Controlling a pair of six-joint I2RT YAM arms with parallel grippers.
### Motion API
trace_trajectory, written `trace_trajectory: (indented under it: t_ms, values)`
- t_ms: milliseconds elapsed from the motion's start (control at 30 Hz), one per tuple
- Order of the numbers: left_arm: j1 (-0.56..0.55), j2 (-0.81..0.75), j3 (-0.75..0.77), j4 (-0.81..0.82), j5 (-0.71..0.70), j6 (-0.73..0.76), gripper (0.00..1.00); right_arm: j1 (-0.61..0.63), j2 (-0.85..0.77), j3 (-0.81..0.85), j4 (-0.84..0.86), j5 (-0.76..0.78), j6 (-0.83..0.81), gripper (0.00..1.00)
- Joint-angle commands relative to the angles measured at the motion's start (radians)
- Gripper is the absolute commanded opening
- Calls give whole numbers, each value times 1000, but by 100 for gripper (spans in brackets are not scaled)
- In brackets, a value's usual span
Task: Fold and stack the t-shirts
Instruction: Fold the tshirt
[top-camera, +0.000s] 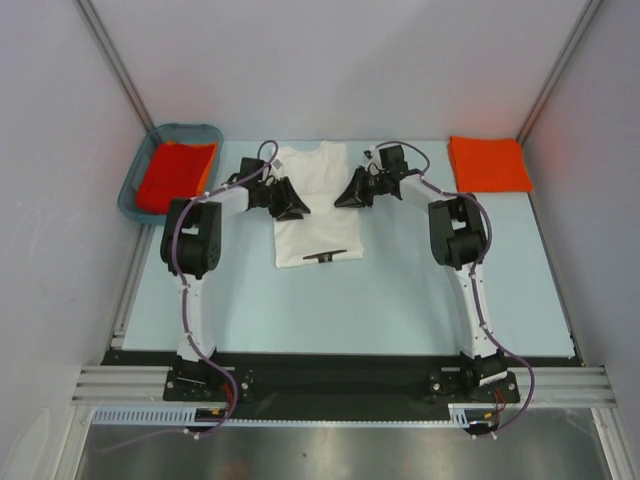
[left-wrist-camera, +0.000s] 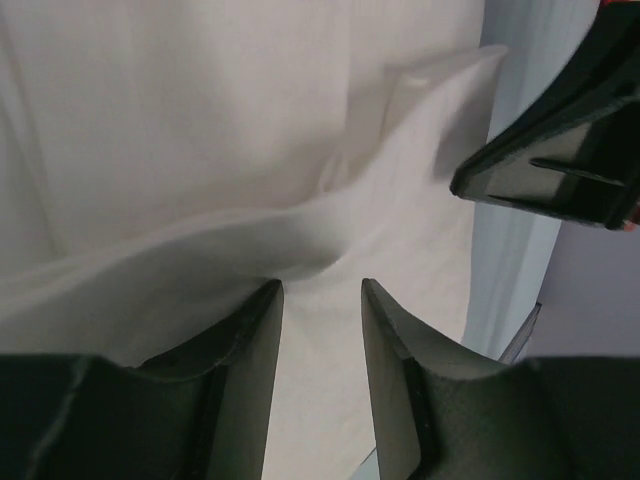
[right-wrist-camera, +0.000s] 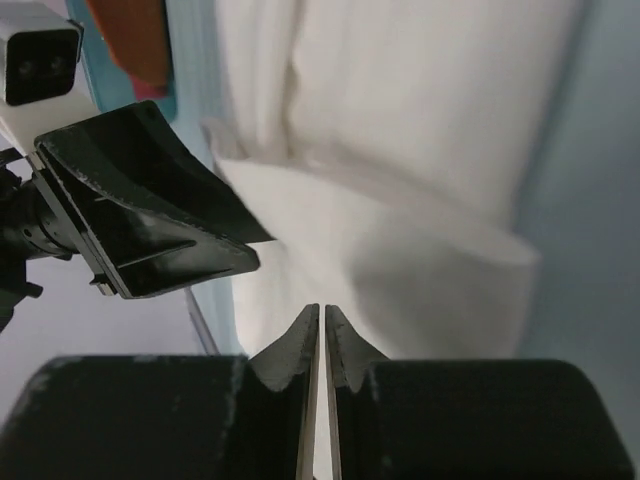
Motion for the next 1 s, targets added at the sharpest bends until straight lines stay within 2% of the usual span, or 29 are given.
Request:
trace_trajectory:
  t_ms: [0, 100, 167, 233, 267, 333, 400, 500, 533, 667, 800, 967]
  values:
    - [35, 50, 107, 75, 48, -9, 43, -70, 91, 80, 145, -109, 106, 11]
    - [43, 77, 178, -23, 41, 68, 43, -104, 131, 165, 78, -128, 77, 11]
    - [43, 2, 178, -77, 37, 108, 52, -124, 109, 196, -38, -128, 29, 13]
    - [40, -69, 152, -99, 41, 122, 56, -136, 48, 210, -170, -111, -26, 16]
    - [38, -115, 115, -125, 30, 128, 60, -138, 20, 204, -212, -114, -44, 18]
    - [34, -247, 54, -137, 8, 120, 62, -139, -70, 169, -333, -81, -114, 21]
    - [26, -366, -79, -107, 24, 77, 61, -116, -134, 45, -371, -76, -156, 25]
    - [-4, -443, -277, -21, 65, 13, 57, -46, -253, -144, -344, -85, -183, 27]
    - [-14, -469, -320, -2, 62, 4, 56, -23, -271, -191, -279, -94, -172, 27]
    - [-28, -485, -520, 105, 60, -27, 50, 57, -303, -346, -133, -122, -94, 22]
    - [1, -419, -585, 142, 56, 8, 43, 86, -271, -426, -68, -123, -81, 17]
    - [48, -350, -618, 130, -2, 53, 40, 5, -245, -544, -25, -108, -104, 16]
